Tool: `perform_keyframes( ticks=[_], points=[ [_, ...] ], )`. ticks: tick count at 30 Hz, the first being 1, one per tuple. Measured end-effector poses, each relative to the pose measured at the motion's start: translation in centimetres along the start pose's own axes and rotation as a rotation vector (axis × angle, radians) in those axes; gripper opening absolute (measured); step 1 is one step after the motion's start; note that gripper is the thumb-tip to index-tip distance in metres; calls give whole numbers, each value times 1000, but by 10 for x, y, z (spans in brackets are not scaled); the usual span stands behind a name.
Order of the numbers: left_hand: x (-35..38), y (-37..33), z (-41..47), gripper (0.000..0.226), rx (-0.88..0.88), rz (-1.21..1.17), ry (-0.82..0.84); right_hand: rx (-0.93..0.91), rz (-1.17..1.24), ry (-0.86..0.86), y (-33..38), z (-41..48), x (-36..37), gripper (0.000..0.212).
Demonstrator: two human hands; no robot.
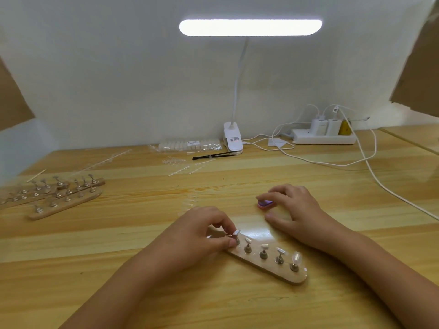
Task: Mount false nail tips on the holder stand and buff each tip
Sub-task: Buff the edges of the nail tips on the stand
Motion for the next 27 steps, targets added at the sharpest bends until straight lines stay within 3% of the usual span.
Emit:
perform_keyframes(
  ticks=[5,9,13,20,23,27],
  points=[
    [-1,-8,0,14,22,-33,-107,-21,207,-99,11,0,-15,14],
    [1,-6,-1,8,-19,-34,-126,311,734,-130,-1,0,-24,14],
    [3,-3,0,12,-66,-27,-136,640,1191,271,3,-14,2,34],
    [1,15,-2,14,-295,-248,-163,624,1412,684,36,-35,18,38],
    [-9,15,-2,11,-325,-377,-250,600,1406,595,33,-28,15,38],
    [-7,5,-2,10,-323,-586,-242,460,1314,252,26,-10,-8,34]
  ],
)
Point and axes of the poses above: each hand's wrist, its own z-axis towards the middle knuckle, its own x-axis out of the palm, y = z × x, the point moved 10 cm from there along z, towards the middle knuckle, and after that the axes turned 14 degrees about -y, right-handed, at the moved point
